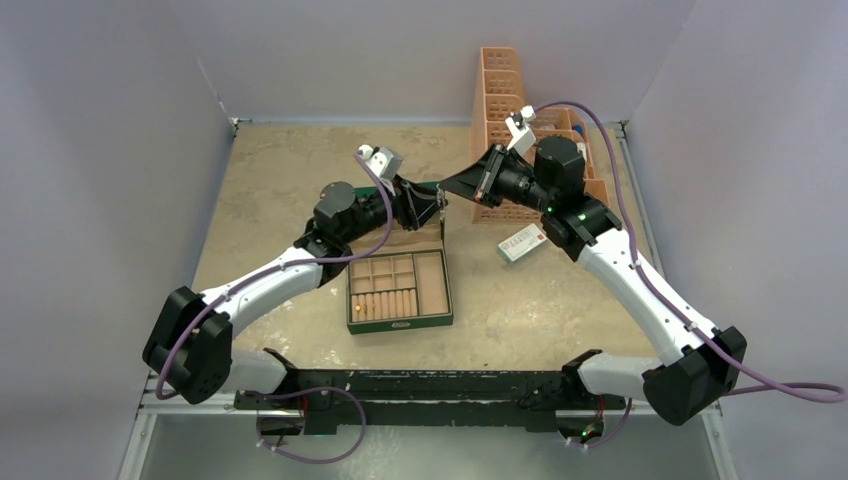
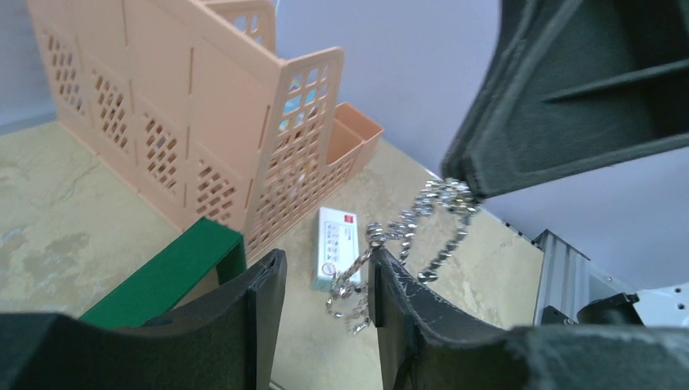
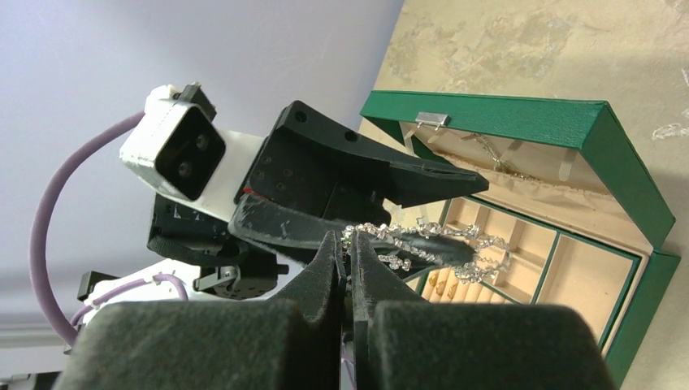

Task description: Organize the mixed jewelry

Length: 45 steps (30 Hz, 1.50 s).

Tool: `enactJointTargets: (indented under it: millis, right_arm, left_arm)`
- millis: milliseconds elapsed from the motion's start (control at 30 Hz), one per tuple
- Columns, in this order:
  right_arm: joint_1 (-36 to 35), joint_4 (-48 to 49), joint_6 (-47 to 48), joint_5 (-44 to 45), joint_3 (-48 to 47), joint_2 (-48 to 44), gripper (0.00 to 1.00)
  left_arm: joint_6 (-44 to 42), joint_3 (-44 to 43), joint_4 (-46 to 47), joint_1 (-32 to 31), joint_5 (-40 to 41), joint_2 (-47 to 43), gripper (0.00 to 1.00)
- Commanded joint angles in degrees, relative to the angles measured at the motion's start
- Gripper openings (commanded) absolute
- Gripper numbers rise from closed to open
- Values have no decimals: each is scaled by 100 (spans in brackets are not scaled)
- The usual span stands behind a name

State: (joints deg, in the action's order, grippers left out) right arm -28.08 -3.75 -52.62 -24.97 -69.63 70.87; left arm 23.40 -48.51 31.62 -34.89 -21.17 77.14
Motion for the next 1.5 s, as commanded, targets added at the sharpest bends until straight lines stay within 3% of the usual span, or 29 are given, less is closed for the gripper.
enactJointTargets:
  millis: [0,133,300,367,733,1100,1467]
  right_arm:
    - [-16,331,-48,-7,-69,-100,0]
    - [-21,331,-54,1,-69,-109,0]
    - [-20,322,-62,52,-32,-100,0]
    - [-23,330,-66,98,-2,-85,0]
    - [-35,348,47,414,85,408,0]
    - [-452,348,107,1081,101,920,0]
    - [-760,498,16,1936,167,1237,0]
  left_arm:
    - [112,121,1089,-5,-422,-76,42]
    - [121,54,1116,0,-364,8,36]
    - [66,28,941,-4,-173,-23,7]
    - [11,45,752,-1,26,-97,0]
    - [-309,-71,-1066,-2,833,-667,0]
    - [-829,-1037,-3657,-7,1612,-709,0]
    - [-801,-1400,-4290,-8,2398,-356,0]
